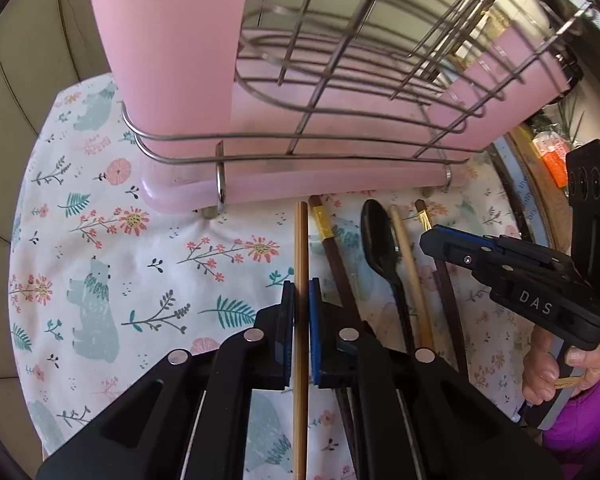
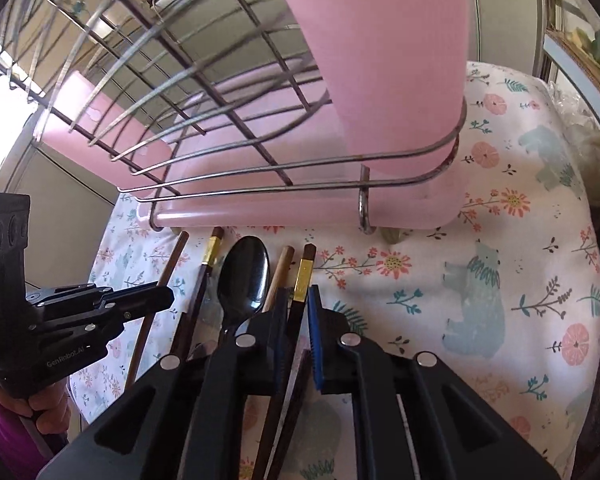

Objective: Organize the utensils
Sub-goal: 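Lift and lower the wooden chopstick into the pink cup while right tool inserts its chopstick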

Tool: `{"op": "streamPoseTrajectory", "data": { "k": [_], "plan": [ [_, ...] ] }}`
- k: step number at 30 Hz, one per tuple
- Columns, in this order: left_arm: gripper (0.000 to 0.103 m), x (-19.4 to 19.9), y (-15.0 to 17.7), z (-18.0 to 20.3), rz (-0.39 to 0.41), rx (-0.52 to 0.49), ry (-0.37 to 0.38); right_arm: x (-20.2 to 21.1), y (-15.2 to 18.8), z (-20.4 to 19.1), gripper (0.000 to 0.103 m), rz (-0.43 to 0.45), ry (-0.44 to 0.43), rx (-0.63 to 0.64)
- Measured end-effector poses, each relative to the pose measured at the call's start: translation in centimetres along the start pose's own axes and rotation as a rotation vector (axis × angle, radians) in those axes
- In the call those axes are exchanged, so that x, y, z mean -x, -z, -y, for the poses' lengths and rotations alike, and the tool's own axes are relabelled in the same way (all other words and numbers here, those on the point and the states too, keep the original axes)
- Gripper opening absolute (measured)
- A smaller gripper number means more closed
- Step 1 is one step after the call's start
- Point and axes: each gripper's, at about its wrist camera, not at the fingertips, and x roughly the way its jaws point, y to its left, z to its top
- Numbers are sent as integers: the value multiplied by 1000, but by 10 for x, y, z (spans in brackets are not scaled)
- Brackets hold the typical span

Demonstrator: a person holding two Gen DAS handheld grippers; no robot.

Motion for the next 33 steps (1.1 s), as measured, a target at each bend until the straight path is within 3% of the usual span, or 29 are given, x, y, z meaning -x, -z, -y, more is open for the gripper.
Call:
{"op": "streamPoseTrajectory", "data": {
  "k": [9,17,33],
  "plan": [
    [6,62,17,8,176,-31,63,55,15,-16,8,147,-58,30],
    [6,117,31,19,383,-67,37,109,24,-30,6,316,-48,78],
    [6,188,46,19,593,-43,40,184,33,-48,6,541,-40,151]
  ]
}}
